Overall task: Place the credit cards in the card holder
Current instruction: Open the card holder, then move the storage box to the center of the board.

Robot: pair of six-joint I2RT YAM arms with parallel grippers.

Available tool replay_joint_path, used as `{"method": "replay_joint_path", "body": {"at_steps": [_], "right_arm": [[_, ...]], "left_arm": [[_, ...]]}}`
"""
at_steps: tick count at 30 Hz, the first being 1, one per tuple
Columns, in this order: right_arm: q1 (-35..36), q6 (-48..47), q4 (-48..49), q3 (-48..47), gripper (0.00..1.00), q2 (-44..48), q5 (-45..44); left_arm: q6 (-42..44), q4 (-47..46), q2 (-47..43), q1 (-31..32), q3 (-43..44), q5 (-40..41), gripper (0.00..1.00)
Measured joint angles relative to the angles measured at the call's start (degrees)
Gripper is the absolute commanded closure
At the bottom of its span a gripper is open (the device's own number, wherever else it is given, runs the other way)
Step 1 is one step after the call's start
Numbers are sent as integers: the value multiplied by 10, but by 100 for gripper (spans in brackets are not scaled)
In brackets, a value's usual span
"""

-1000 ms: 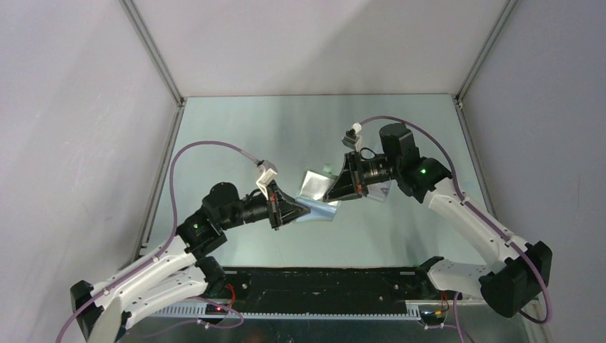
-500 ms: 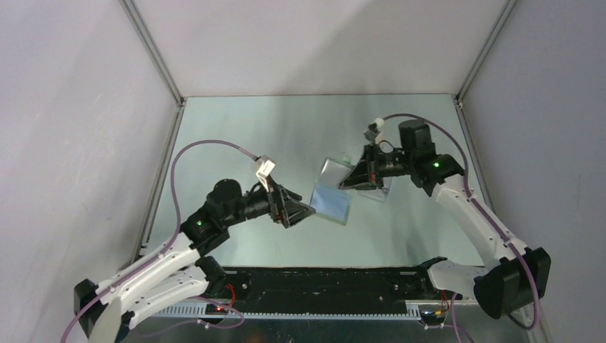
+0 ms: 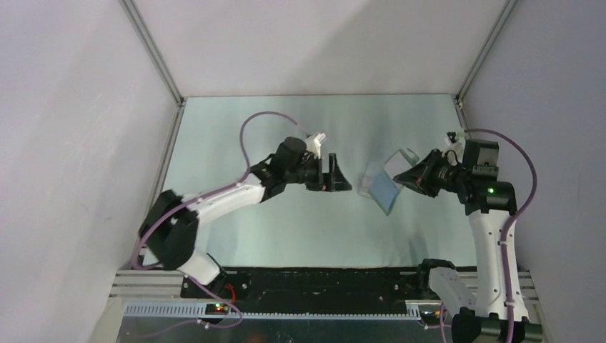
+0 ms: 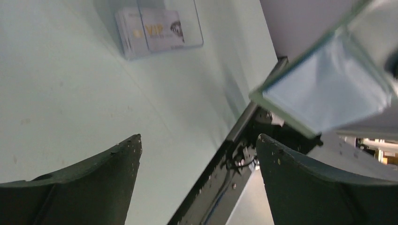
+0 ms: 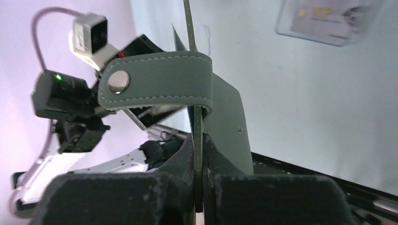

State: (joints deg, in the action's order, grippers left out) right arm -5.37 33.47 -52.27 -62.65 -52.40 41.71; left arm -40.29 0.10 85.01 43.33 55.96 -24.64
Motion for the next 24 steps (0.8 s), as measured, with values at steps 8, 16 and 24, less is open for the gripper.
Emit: {"method": "replay_joint_path", "body": {"at_steps": [8, 16, 24], "right_arm": [[-33, -28, -74, 0, 100, 40, -94], [-39, -43, -97, 0, 100, 36, -139], [-39, -57, -99, 0, 100, 10, -143]], "left_arm": [[3, 46, 216, 3, 193, 40, 17], [26, 101, 339, 8, 342, 76, 29], [43, 130, 400, 16, 378, 91, 44]]}}
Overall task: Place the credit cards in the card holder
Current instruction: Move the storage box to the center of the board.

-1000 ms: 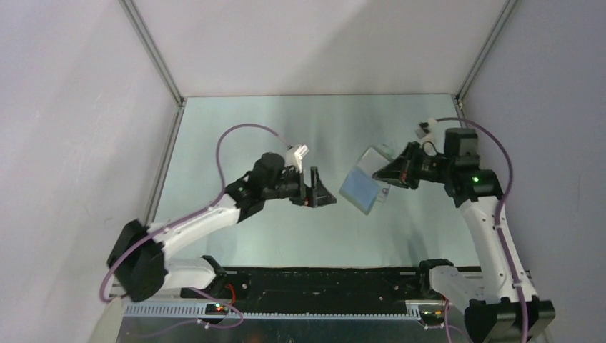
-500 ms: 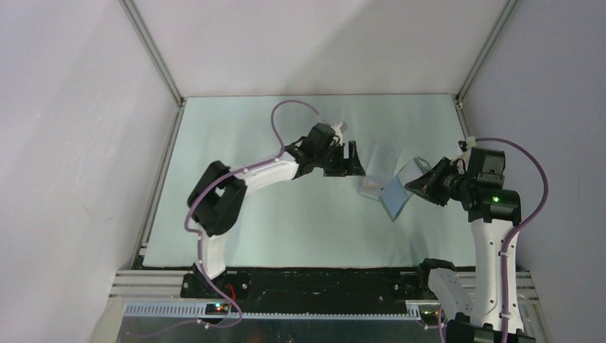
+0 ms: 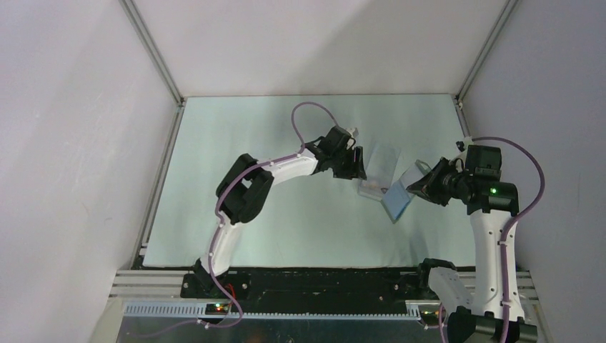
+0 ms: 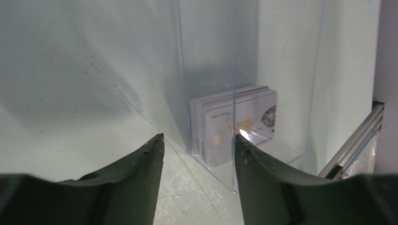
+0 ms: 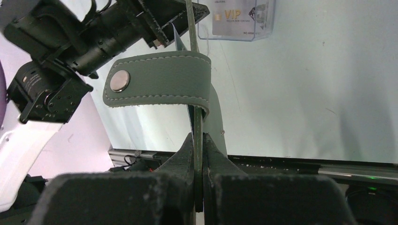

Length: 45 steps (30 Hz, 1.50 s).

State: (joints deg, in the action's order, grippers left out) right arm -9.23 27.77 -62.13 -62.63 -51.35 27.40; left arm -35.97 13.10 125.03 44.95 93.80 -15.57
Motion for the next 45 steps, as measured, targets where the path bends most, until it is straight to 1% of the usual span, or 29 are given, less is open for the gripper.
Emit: {"method": "replay_joint_path", "body": {"at_steps": [1, 2, 3, 4, 5, 6, 12, 16, 20, 29, 31, 33, 35, 37, 39, 40, 43, 45], "right_arm": [[0, -1, 0, 0, 100, -2, 0], [0, -4, 0, 0, 100, -4, 0], [0, -5, 0, 0, 100, -5, 0], [0, -6, 0, 0, 100, -7, 0], [0, -7, 0, 0, 100, -8, 0], [0, -8, 0, 0, 100, -10, 1], [0, -9, 3, 6, 100, -16, 11], [0, -9, 4, 14, 100, -17, 21], [0, -9, 8, 19, 100, -20, 33], [0, -7, 22, 21, 100, -21, 52], [0, -6, 25, 25, 100, -21, 56], [0, -4, 28, 30, 100, -22, 61], [0, -4, 30, 34, 100, -24, 65], [0, -3, 32, 37, 100, -24, 68], [0, -3, 34, 37, 100, -24, 70], [0, -3, 34, 37, 100, -24, 71], [0, -3, 36, 37, 100, -24, 75], [0, -3, 37, 37, 100, -24, 77]], "left_arm": [[0, 3, 6, 1, 2, 1, 47], [-1, 5, 16, 1, 7, -2, 57], [-2, 6, 20, 2, 12, -3, 63], [0, 5, 23, 2, 18, -9, 72], [-1, 6, 23, 3, 21, -7, 76], [0, 5, 23, 4, 24, -5, 83], [5, 4, 18, 2, 21, 11, 99], [6, 8, -4, -6, -16, 37, 100], [15, 19, -57, -12, -74, 73, 100], [32, 90, -170, -17, -183, 166, 100], [29, 106, -194, -17, -207, 184, 97], [24, 119, -219, -17, -233, 198, 91], [17, 127, -240, -17, -255, 205, 81], [8, 134, -257, -17, -273, 210, 60], [2, 135, -266, -17, -282, 210, 52], [-2, 135, -271, -17, -285, 212, 45], [1, 137, -284, -17, -289, 216, 31], [7, 137, -293, -18, -289, 221, 28]]}}
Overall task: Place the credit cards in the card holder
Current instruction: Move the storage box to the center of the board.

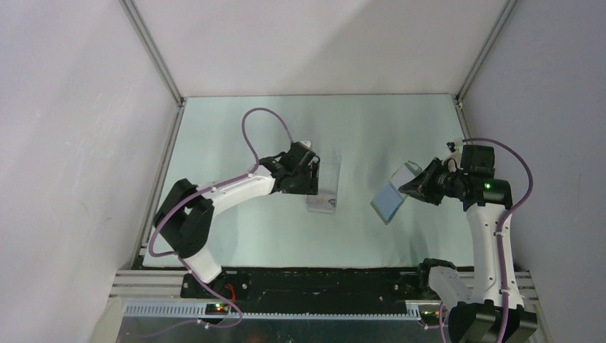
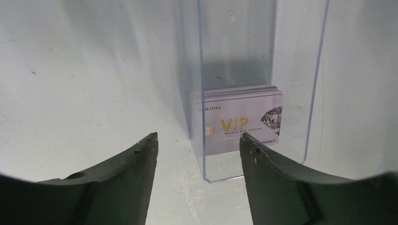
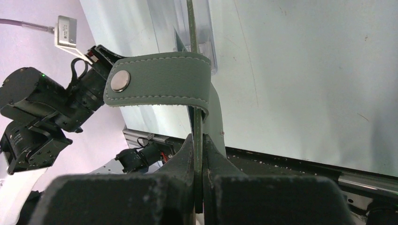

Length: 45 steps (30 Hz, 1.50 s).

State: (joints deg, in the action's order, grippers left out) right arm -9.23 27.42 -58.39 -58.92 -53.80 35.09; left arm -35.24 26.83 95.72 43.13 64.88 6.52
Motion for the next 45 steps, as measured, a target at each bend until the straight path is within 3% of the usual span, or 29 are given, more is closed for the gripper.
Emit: {"method": "replay_joint_path", "body": {"at_steps": [8, 15, 20, 37, 41, 45], "right_arm": [[0, -1, 1, 0, 100, -5, 5], [0, -6, 4, 0, 100, -21, 14], [0, -12, 4, 0, 100, -26, 17], [0, -38, 2, 0, 100, -47, 19], [0, -43, 0, 0, 100, -49, 19], [0, -50, -1, 0, 100, -53, 19]], "left_arm": [[127, 15, 0, -48, 61, -56, 26], [320, 51, 90, -85, 193, -162, 25], [400, 96, 170, -90, 266, -205, 25], [428, 146, 306, -91, 423, -138, 28], [428, 150, 326, -92, 450, -129, 34], [433, 153, 336, -92, 464, -129, 47]]}}
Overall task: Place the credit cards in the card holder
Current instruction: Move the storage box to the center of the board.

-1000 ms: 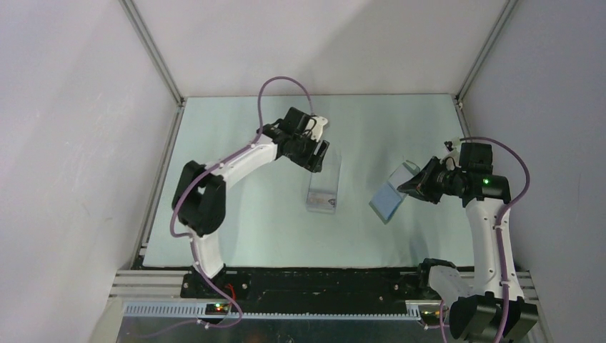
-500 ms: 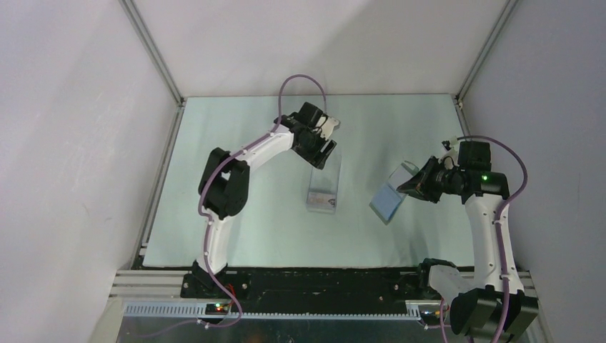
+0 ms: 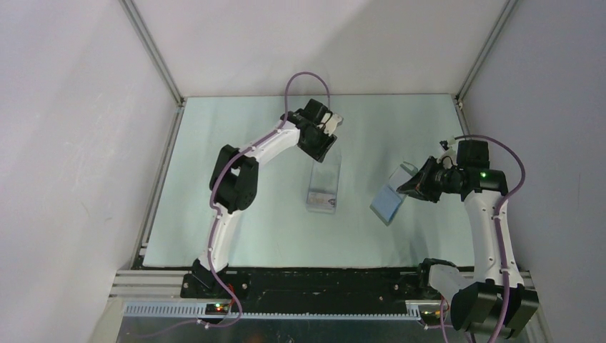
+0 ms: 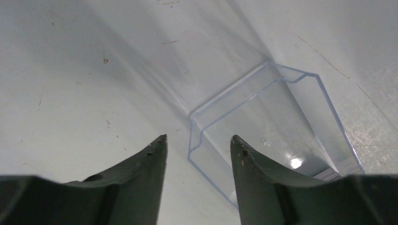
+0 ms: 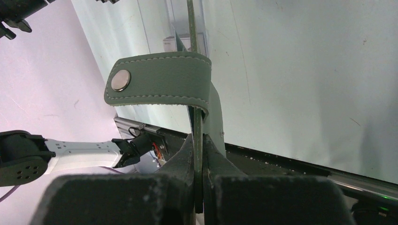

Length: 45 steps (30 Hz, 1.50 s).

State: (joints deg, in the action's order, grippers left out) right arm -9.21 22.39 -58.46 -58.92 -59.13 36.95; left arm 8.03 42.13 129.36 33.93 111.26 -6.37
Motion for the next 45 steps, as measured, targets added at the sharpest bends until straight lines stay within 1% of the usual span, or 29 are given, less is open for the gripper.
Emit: {"method": "replay_joint_path", "body": {"at_steps": [1, 2, 3, 4, 6, 7, 8, 9, 12, 15, 19, 23, 28, 30, 31, 32, 33, 34, 35, 36, 37, 39, 40, 43, 45], "right_arm": [[0, -1, 0, 0, 100, -2, 0], [0, -2, 0, 0, 100, -3, 0], [0, -2, 0, 0, 100, -4, 0], [0, -2, 0, 0, 100, -5, 0], [0, -3, 0, 0, 100, -6, 0], [0, -3, 0, 0, 100, -6, 0], [0, -3, 0, 0, 100, -6, 0], [0, -3, 0, 0, 100, -6, 0], [0, -3, 0, 0, 100, -6, 0], [0, -3, 1, 3, 100, -6, 2], [0, -2, 1, 9, 100, -7, 7], [0, -2, 2, 9, 100, -11, 11], [0, -2, 5, 9, 100, -13, 15], [0, -2, 5, 9, 100, -13, 16], [0, -2, 5, 9, 100, -13, 16], [1, -2, 5, 9, 100, -13, 16], [1, -2, 5, 9, 100, -13, 16], [1, -2, 5, 9, 100, -13, 16], [1, -2, 5, 9, 100, -13, 17], [2, -1, 5, 9, 100, -13, 18], [2, -2, 5, 9, 100, -13, 19], [2, -2, 5, 9, 100, -13, 20], [2, -1, 5, 9, 100, -13, 21], [2, -1, 5, 9, 100, -13, 22], [2, -1, 5, 9, 100, -13, 24]], "left_arm": [[1, 2, 0, 0, 0, 0, 52], [2, 5, 1, 0, 0, 1, 55], [2, 7, 1, 0, 0, 1, 61], [5, 9, 1, 0, 0, 1, 64], [10, 11, 1, 0, 0, 0, 78], [11, 12, 1, 0, 0, 0, 81], [13, 14, 1, 0, 0, 0, 87], [10, 15, 1, 0, 0, 1, 88], [3, 14, 1, 0, 0, 2, 98], [-13, 16, 1, -2, 0, 2, 100], [-69, 10, -3, -10, -7, -1, 100], [-144, -5, -29, -22, -50, 15, 100], [-247, -9, -85, -40, -132, 79, 100], [-294, -4, -112, -49, -168, 101, 96], [-314, -1, -123, -53, -184, 111, 83], [-333, 0, -133, -56, -198, 121, 76], [-351, 3, -144, -59, -213, 129, 63], [-364, 8, -152, -61, -224, 135, 59], [-377, 12, -160, -63, -233, 138, 51], [-383, 16, -166, -63, -238, 138, 47], [-391, 18, -171, -63, -245, 139, 41], [-391, 21, -178, -63, -253, 140, 35], [-384, 22, -180, -63, -254, 141, 33], [-345, 22, -188, -63, -256, 152, 30], [-304, 22, -195, -63, -256, 156, 31]]}}
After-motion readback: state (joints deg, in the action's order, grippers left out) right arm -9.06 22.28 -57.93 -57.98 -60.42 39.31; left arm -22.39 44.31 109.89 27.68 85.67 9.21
